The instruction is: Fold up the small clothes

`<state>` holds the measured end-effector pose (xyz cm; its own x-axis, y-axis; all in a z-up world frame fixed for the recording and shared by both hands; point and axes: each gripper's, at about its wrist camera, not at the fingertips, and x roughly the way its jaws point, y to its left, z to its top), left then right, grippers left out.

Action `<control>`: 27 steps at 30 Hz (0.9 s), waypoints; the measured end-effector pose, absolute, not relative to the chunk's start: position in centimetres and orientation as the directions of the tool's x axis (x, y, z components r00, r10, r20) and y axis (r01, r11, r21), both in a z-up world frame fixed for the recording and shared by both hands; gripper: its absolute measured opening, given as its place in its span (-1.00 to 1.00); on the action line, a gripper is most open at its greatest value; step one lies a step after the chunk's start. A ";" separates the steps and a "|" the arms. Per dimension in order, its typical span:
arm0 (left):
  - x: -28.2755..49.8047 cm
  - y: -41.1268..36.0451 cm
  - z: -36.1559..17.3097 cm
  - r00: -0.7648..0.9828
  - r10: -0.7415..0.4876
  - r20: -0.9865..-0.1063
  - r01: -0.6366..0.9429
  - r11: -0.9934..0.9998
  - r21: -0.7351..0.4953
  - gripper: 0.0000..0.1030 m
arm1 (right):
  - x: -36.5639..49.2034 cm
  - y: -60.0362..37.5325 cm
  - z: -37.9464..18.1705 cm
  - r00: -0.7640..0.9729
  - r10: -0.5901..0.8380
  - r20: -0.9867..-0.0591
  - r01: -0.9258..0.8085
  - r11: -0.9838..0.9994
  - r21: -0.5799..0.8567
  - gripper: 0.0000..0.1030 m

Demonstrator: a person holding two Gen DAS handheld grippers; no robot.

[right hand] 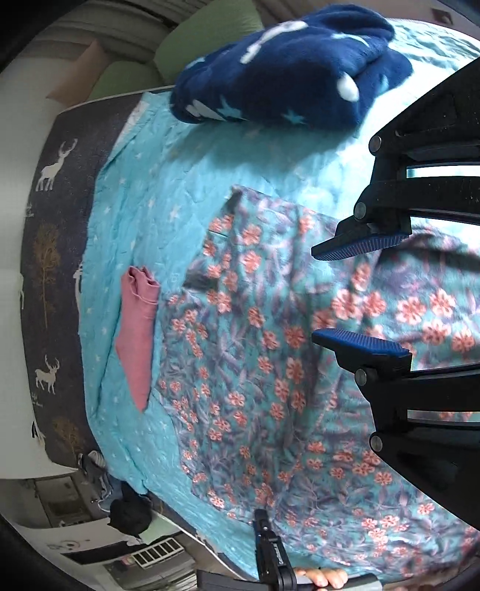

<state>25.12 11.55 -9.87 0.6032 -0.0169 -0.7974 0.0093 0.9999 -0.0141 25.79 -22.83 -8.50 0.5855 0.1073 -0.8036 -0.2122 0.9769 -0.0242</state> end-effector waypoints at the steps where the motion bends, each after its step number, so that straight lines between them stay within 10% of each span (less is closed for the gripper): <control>1: 24.8 11.7 -9.1 0.626 0.001 -0.780 0.002 1.000 0.004 -0.77 | 25.4 -23.1 -8.6 0.585 0.097 -0.806 -0.204 0.979 -0.030 -0.25; 8: 25.8 14.1 -10.9 0.566 0.005 -0.824 -0.018 1.000 -0.006 -0.72 | 24.3 -26.3 -9.1 0.571 0.064 -0.819 -0.101 0.995 0.007 -0.24; 21: 23.6 15.7 -8.4 0.653 0.028 -0.757 -0.088 0.995 -0.039 0.26 | 23.0 -27.1 -11.3 0.529 0.006 -0.848 -0.072 0.997 -0.038 -0.09; 27: 23.7 16.9 -9.6 0.616 0.022 -0.787 -0.144 0.986 -0.085 0.27 | 22.4 -25.8 -11.3 0.556 0.006 -0.831 -0.113 0.991 -0.069 0.11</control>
